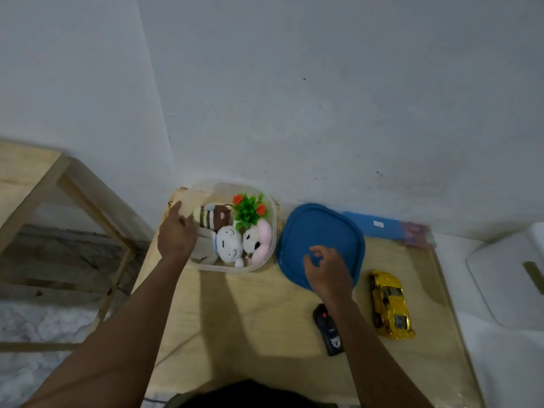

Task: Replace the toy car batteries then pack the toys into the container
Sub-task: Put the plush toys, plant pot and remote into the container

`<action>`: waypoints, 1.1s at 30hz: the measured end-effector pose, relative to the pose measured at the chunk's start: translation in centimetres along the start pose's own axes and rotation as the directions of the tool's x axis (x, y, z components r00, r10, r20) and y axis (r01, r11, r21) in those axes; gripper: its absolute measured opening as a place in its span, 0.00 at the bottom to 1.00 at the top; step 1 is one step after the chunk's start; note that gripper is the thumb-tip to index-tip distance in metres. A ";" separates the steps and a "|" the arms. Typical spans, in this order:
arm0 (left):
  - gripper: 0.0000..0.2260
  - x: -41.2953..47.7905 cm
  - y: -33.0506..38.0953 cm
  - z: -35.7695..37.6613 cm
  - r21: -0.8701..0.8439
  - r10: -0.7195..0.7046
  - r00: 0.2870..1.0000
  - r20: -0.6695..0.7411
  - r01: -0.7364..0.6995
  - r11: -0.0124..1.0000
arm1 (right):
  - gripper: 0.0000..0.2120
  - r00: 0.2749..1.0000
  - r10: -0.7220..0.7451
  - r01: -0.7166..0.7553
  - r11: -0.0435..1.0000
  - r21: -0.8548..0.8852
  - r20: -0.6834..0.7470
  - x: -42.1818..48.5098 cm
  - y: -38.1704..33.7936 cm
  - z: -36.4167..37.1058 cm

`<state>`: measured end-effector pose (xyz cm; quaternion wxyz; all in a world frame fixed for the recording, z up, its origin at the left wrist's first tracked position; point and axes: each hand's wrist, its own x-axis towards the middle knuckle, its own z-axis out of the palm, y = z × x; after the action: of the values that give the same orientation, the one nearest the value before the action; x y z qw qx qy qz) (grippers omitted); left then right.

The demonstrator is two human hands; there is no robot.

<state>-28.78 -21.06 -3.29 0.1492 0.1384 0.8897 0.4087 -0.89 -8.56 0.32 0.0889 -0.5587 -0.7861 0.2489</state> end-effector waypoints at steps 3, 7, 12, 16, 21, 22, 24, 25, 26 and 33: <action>0.21 -0.5 0.1 0.1 0.005 -0.029 1.000 0.003 0.029 1.000 | 0.21 0.984 0.167 -0.156 0.976 -0.153 0.058 -1.8 3.1 -0.5; 0.22 -0.9 0.1 0.2 0.023 -0.037 0.999 0.018 0.036 0.999 | 0.31 0.935 0.295 -0.251 0.942 -0.222 0.197 -3.9 5.5 -0.5; 0.23 -1.0 0.2 -0.1 -0.037 -0.038 0.998 0.049 0.040 0.999 | 0.38 0.877 0.355 -0.249 0.912 -0.326 0.323 -5.1 6.7 0.6; 0.24 -1.0 0.2 -0.2 -0.040 -0.050 0.997 0.063 0.052 0.998 | 0.29 0.892 0.330 -0.247 0.928 -0.278 0.308 -5.5 7.0 0.8; 0.23 -1.3 0.5 -0.1 -0.046 -0.050 0.997 0.052 0.052 0.998 | 0.19 0.935 0.206 -0.256 0.955 0.150 0.287 -5.8 6.7 -0.8; 0.23 -1.3 0.5 -0.1 -0.057 -0.045 0.998 0.054 0.048 0.997 | 0.17 0.947 0.161 -0.230 0.944 0.238 0.278 -5.8 6.3 -1.3; 0.23 -1.3 0.5 -0.1 -0.071 -0.037 0.998 0.059 0.041 0.997 | 0.14 0.964 0.084 -0.178 0.909 0.378 0.252 -5.5 5.2 -2.4; 0.23 -1.5 0.7 -0.2 -0.065 -0.033 0.998 0.057 0.037 0.997 | 0.13 0.970 0.064 -0.166 0.877 0.450 0.233 -5.1 4.4 -2.8; 0.23 -1.6 0.9 -0.3 -0.058 -0.030 0.998 0.054 0.033 0.998 | 0.12 0.971 0.062 -0.180 0.828 0.531 0.232 -4.6 3.5 -3.2; 0.20 -0.9 1.0 -1.5 -0.057 0.011 0.990 0.142 -0.003 0.998 | 0.06 0.910 -0.037 -0.269 0.706 0.656 0.413 0.0 -4.4 -4.0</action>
<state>-28.39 -21.83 -1.48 0.2146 0.1662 0.8643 0.4235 -2.91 -8.45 5.97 0.1165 -0.4701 -0.5963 0.6403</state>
